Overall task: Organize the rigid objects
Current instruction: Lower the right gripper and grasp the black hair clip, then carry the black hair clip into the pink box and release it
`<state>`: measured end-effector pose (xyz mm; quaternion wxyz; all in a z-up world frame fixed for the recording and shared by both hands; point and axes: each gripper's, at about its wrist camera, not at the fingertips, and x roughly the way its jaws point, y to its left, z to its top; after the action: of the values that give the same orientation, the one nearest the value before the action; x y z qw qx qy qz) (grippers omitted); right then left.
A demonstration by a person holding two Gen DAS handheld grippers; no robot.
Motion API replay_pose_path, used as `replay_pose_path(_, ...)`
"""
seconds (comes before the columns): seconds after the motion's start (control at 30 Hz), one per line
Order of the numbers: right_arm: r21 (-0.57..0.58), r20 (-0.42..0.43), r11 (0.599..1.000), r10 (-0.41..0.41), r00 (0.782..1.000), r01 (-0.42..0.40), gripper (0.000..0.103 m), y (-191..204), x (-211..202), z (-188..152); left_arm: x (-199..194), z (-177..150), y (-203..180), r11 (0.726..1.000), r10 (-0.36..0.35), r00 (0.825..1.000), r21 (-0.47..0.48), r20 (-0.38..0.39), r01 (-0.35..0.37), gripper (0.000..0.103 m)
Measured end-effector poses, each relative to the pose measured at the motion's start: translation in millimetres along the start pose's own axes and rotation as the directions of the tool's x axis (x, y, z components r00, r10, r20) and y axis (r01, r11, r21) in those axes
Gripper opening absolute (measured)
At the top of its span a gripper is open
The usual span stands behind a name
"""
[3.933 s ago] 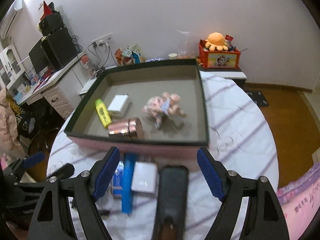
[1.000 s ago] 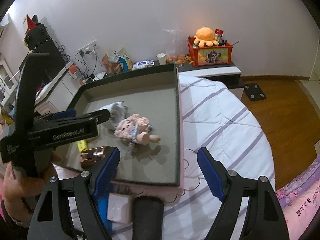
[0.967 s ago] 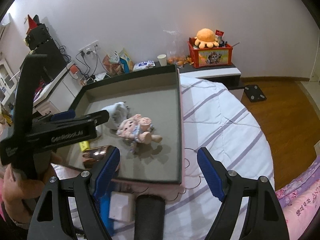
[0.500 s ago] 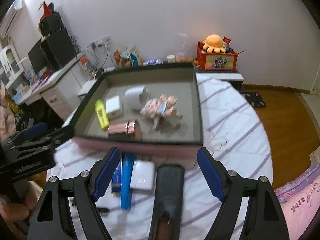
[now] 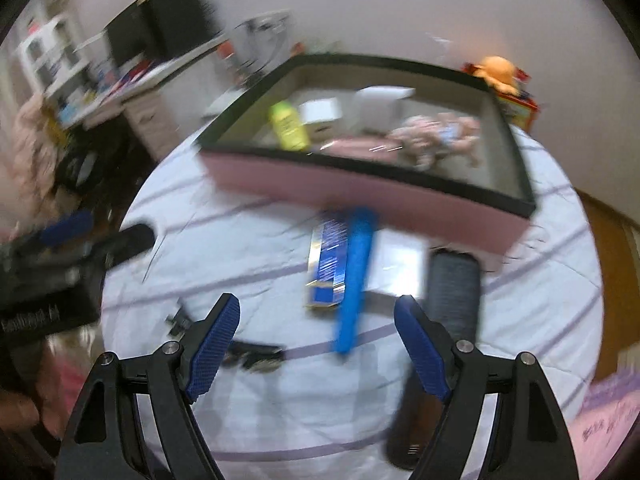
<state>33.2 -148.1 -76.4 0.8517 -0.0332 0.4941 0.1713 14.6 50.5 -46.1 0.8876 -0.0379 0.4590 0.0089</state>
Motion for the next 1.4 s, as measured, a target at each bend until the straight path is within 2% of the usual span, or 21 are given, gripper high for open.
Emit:
replay_pose_path(0.07, -0.074, -0.037, 0.997, 0.02, 0.999, -0.023, 0.081, 15, 9, -4, -3, -1, 4, 1.0, 0.007, 1.0, -0.001, 0.004, -0.007, 0.103)
replay_pose_path(0.17, -0.15, -0.044, 0.988, 0.038, 0.998, -0.045, 0.081, 29, 14, -9, -7, -5, 8, 1.0, 0.011, 1.0, -0.001, 0.006, -0.011, 0.103)
replay_pose_path(0.33, -0.211, -0.054, 0.973, 0.084, 0.995, -0.094, 0.081, 43, 15, -13, -11, -12, 16, 1.0, 0.017, 1.0, -0.016, -0.003, -0.017, 0.103)
replay_pose_path(0.57, -0.255, -0.105, 0.962, 0.068, 0.992, -0.093, 0.08, 49, 36, -24, -9, -23, 18, 1.0, 0.024, 0.999, -0.011, -0.028, -0.025, 0.103)
replay_pose_path(0.63, -0.261, -0.097, 0.961, 0.069, 0.993, -0.092, 0.074, 51, 36, -24, -9, -25, 20, 1.0, 0.028, 0.999, -0.014, -0.034, -0.028, 0.103)
replay_pose_path(0.73, -0.247, -0.089, 0.964, 0.077, 0.993, -0.097, 0.051, 48, 35, -21, -8, -28, 22, 0.999, 0.035, 0.999, -0.018, -0.038, -0.036, 0.103)
replay_pose_path(0.93, -0.248, -0.095, 0.962, 0.097, 0.991, -0.118, 0.029, 46, 34, -16, -9, -28, 24, 0.999, 0.037, 0.999, -0.023, -0.039, -0.038, 0.103)
replay_pose_path(1.1, -0.236, -0.095, 0.962, 0.117, 0.989, -0.137, 0.019, 46, 35, -14, -8, -28, 23, 0.999, 0.034, 0.999, -0.021, -0.04, -0.035, 0.103)
replay_pose_path(1.4, -0.183, -0.059, 0.968, 0.162, 0.985, -0.17, 0.019, 40, 20, -4, -11, -19, 17, 1.0, 0.022, 0.999, -0.015, -0.023, -0.022, 0.103)
